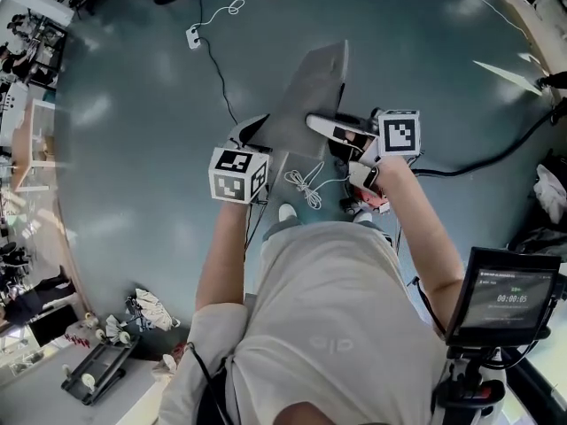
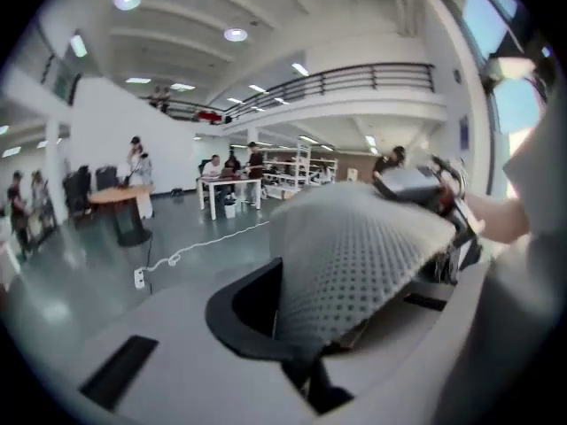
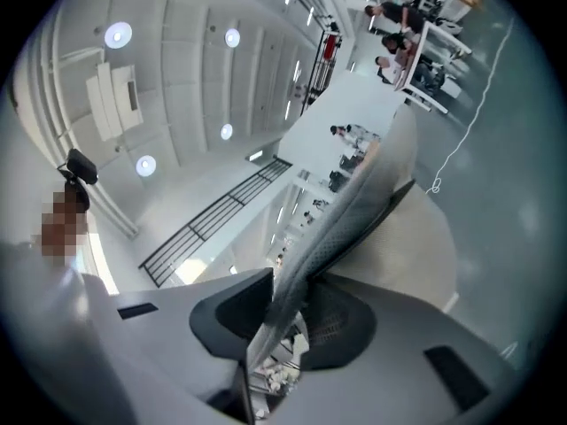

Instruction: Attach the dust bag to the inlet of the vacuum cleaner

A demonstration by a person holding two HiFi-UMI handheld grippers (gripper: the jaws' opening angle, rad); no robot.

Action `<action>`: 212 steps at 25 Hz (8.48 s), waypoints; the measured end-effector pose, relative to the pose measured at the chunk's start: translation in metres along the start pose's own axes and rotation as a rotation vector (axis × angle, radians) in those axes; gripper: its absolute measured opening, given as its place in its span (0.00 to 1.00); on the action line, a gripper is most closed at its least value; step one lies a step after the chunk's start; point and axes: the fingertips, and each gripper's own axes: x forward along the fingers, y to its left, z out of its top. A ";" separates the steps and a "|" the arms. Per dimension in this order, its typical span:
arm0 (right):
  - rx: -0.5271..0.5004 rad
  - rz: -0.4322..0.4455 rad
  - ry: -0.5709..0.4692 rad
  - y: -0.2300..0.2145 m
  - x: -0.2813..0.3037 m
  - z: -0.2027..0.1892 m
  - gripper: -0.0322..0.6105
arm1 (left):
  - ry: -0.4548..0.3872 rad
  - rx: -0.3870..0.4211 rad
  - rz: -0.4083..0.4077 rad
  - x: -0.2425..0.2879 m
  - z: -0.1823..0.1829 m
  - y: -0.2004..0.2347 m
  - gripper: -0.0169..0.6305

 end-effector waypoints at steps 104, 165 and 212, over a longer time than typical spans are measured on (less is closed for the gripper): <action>0.193 -0.748 0.087 -0.495 -0.130 -0.510 0.37 | 0.829 -0.351 -0.552 0.183 -0.639 -0.195 0.05; 0.031 -0.921 0.504 -0.461 -0.184 -0.566 0.07 | 0.703 0.494 -0.968 0.138 -0.624 -0.261 0.05; -0.225 -1.121 0.465 -0.480 -0.278 -0.583 0.07 | 0.806 -0.397 -0.851 0.277 -0.690 -0.263 0.05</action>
